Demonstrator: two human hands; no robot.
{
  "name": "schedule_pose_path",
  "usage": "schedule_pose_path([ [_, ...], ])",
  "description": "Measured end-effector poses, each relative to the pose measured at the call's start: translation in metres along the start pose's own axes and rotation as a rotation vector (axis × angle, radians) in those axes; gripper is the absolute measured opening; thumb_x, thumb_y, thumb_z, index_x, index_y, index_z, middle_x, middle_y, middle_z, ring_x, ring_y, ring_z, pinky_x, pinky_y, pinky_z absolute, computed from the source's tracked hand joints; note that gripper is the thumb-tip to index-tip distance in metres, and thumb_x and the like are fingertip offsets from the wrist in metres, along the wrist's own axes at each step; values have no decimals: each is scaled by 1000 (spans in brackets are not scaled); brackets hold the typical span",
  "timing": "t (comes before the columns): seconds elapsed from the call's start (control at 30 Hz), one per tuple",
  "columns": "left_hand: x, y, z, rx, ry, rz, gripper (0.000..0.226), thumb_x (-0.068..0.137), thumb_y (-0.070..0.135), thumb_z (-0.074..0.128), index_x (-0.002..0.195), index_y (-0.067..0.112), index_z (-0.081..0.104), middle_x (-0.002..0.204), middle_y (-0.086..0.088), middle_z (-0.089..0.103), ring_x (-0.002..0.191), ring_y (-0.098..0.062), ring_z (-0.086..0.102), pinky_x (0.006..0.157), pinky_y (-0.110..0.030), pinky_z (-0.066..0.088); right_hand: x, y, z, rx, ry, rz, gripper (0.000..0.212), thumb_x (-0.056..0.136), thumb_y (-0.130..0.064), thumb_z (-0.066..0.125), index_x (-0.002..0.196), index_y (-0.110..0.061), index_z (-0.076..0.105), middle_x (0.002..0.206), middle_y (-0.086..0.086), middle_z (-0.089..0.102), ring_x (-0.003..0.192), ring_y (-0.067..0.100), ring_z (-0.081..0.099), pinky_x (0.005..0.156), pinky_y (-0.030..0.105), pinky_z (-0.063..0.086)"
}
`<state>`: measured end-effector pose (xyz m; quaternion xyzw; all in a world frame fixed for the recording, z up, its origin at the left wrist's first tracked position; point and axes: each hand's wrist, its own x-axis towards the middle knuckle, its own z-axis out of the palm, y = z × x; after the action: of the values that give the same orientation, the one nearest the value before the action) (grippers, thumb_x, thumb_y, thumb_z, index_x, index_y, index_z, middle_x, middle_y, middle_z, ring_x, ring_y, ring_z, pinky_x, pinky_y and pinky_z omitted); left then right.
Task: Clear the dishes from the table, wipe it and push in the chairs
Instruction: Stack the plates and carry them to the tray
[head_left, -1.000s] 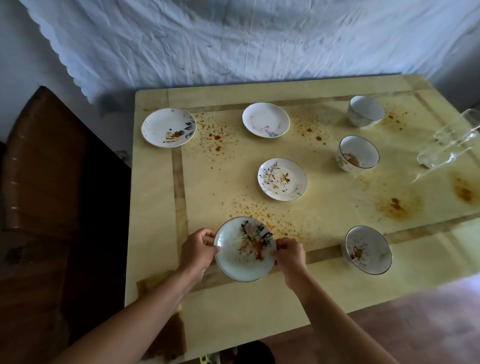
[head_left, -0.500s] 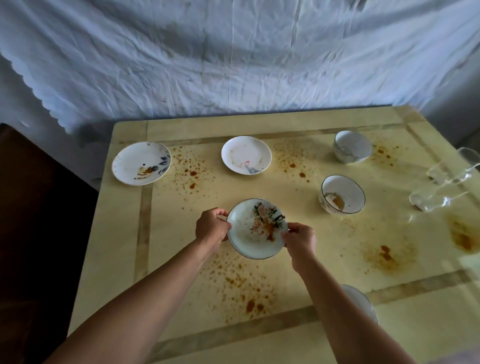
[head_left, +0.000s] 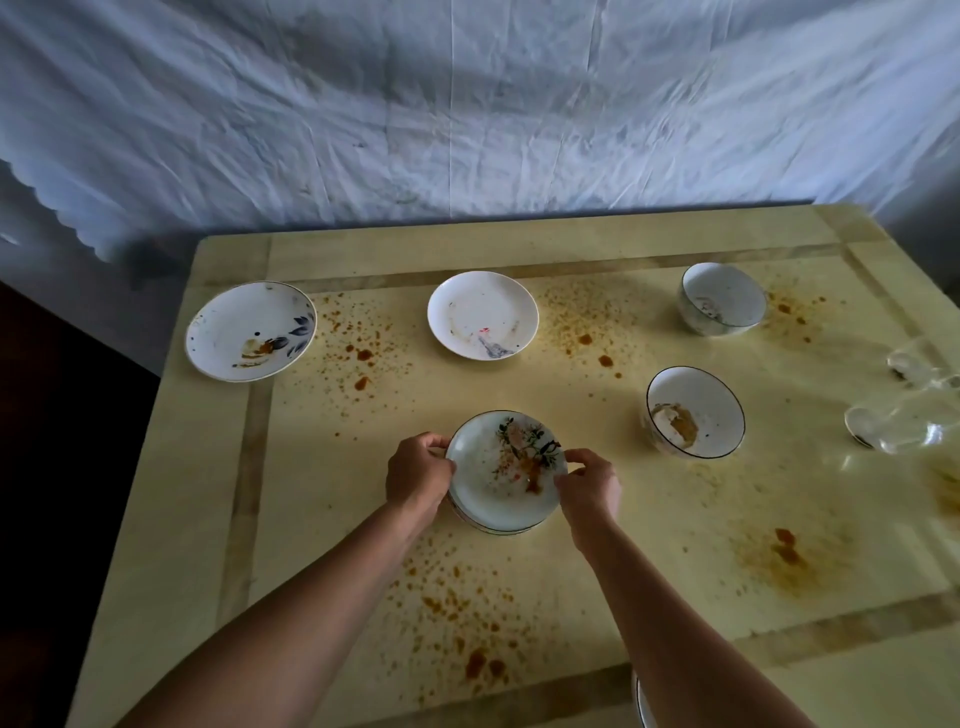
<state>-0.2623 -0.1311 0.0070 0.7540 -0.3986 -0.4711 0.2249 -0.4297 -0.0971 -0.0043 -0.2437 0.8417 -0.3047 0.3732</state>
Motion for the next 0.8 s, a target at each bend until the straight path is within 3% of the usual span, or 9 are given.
schedule_pose_path([
  [0.1,1,-1,2,70,7,37,29,78,1,59,97,21,67,86,4,65,78,-17,63,72,-35,57,2,1,0,14,5,15,28,84,-2,52,101,-15,70,74,9,64,54,15,51,46,20,39],
  [0.2,0,-3,4,155,10,77,34,79,4,58,109,20,63,103,0,68,82,-18,62,64,-30,53,2,1,1,4,9,15,28,85,-2,51,101,-16,69,75,9,64,55,16,52,49,22,43],
  [0.3,-1,-4,3,233,25,111,42,81,5,57,122,18,55,116,-4,63,97,-22,62,69,-29,49,-1,1,0,8,9,24,33,83,1,50,103,-18,69,82,10,66,59,18,54,52,23,45],
  [0.43,-4,-1,2,255,-18,131,34,82,2,57,114,11,64,108,-6,69,90,-22,64,64,-26,45,-5,2,6,63,8,97,40,82,0,54,115,-18,66,101,12,67,78,26,62,67,36,57],
  [0.5,-3,-2,1,226,-39,100,27,81,3,58,105,11,67,99,-6,71,79,-20,62,68,-31,52,-9,2,8,99,-6,145,35,82,-3,55,112,-16,68,99,10,68,86,28,65,77,46,58],
  [0.63,-2,-3,2,86,-40,12,37,78,-4,55,109,11,68,82,2,69,76,-17,62,76,-36,56,-14,3,5,167,-70,172,24,75,8,46,71,-2,68,73,11,62,73,27,58,71,49,58],
  [0.7,-2,-1,-2,-2,-70,7,40,77,-8,54,111,9,67,76,5,64,72,-15,60,69,-33,55,-17,3,2,227,-99,174,24,74,12,42,79,9,65,72,13,59,73,26,54,68,45,55],
  [0.8,-5,6,-15,-222,-144,-14,46,76,-11,56,120,5,61,96,-6,65,75,-15,61,55,-22,49,-30,-3,-8,365,-143,197,25,84,13,44,85,-4,62,77,10,61,80,27,58,67,36,53],
])
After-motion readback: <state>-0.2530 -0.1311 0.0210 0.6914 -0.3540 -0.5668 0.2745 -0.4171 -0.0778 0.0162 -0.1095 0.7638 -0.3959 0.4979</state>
